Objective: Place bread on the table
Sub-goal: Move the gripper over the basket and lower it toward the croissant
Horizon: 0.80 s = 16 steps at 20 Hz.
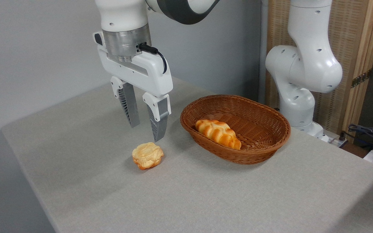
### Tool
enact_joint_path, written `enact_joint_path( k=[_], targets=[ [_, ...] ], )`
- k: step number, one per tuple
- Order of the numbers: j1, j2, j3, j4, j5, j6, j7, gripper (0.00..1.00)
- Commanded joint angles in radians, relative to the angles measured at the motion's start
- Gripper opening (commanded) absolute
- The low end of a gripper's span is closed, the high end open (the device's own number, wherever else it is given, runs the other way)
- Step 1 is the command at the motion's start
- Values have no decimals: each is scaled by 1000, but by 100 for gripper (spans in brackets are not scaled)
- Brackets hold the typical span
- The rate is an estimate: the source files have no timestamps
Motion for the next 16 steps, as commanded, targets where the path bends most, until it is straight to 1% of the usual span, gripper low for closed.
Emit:
enact_joint_path(
  k=[1,5,7,9,11,16],
  targets=[
    [1,3,-1,12,-16,-16,19,100],
    [-15,0,-2,0,-15,-13,37,100],
    [-21,-5,-2,-13,-16,-18,86,100],
    [-24,-30,-2,-45,-15,-19,134,100],
    [-41,-54,-1,-82,-15,-21,212,100],
    [-57,-123,1,-169,-15,-32,307,100]
  ],
)
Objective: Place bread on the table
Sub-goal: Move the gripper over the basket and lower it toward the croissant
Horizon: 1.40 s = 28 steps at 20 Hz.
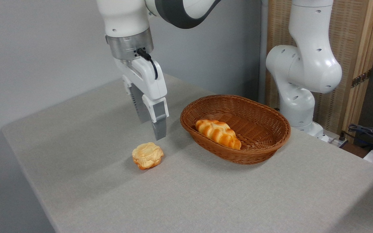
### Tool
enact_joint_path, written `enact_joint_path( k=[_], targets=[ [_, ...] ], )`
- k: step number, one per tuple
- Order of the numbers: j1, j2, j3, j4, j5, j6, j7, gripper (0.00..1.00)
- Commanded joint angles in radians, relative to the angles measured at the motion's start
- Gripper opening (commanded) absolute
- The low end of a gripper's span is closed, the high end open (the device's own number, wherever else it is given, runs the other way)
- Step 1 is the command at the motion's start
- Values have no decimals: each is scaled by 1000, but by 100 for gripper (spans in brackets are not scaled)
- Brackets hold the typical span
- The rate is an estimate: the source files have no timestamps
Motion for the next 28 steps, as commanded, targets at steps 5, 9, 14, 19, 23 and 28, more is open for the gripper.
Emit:
enact_joint_path(
  k=[5,9,14,19,23,28],
  targets=[
    [-42,-165,12,-174,-15,-48,257,100],
    [-62,-245,12,-263,-15,-96,414,100],
    [-82,-288,9,-310,-3,-153,572,100],
    [-104,-366,5,-401,10,-150,623,100],
    [-116,-411,-24,-466,60,-108,632,100],
    [-118,-464,-49,-555,83,-41,647,100]
  ],
)
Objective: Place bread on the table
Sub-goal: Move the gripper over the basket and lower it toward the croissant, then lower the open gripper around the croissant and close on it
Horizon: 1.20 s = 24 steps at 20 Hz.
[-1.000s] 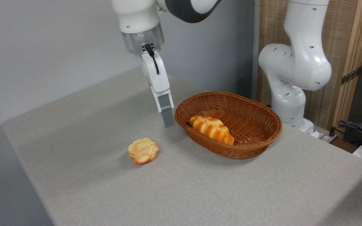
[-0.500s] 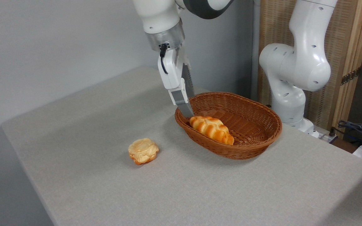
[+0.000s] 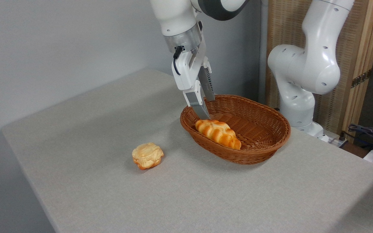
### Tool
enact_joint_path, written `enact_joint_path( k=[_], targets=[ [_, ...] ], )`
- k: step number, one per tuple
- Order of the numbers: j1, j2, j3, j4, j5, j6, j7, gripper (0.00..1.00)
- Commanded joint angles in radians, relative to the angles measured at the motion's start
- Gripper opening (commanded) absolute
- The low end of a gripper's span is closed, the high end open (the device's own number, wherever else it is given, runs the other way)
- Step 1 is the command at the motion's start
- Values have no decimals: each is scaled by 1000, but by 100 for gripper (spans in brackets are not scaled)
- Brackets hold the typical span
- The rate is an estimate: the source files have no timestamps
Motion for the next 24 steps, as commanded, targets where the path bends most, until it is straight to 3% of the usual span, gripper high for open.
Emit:
enact_joint_path(
  k=[1,5,9,18,20,24],
  targets=[
    [-9,-76,-13,-116,36,96,42,100],
    [-26,-81,-14,-162,40,156,79,100],
    [-27,-81,-14,-209,86,199,128,100],
    [-36,-61,-16,-242,105,246,132,99],
    [-36,-60,-16,-240,105,249,131,88],
    [-36,-60,-16,-240,105,239,131,50]
  ],
)
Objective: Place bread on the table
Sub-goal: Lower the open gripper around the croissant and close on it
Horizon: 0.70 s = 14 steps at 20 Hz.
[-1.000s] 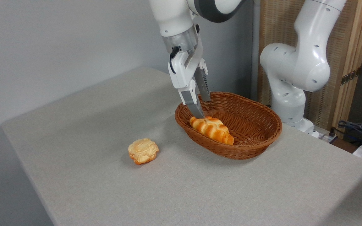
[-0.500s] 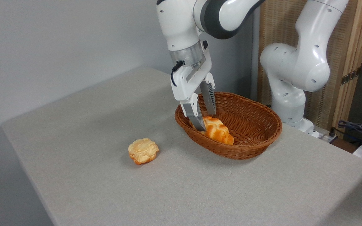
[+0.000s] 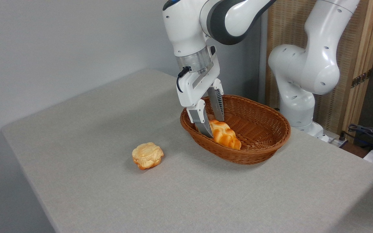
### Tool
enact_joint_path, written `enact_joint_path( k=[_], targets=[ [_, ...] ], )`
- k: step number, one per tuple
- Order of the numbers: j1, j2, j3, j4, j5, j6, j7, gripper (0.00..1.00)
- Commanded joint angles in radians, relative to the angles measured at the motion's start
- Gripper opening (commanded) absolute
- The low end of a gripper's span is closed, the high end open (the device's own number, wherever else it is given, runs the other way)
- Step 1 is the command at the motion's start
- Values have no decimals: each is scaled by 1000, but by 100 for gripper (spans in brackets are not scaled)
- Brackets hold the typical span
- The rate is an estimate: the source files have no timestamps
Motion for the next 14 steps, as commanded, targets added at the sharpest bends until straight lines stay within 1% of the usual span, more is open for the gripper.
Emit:
enact_joint_path(
  k=[1,4,14],
  targets=[
    [-8,6,5,-8,18,6,12,40],
    [-8,10,5,-6,18,8,12,38],
    [-8,10,7,-3,18,-7,23,38]
  ],
)
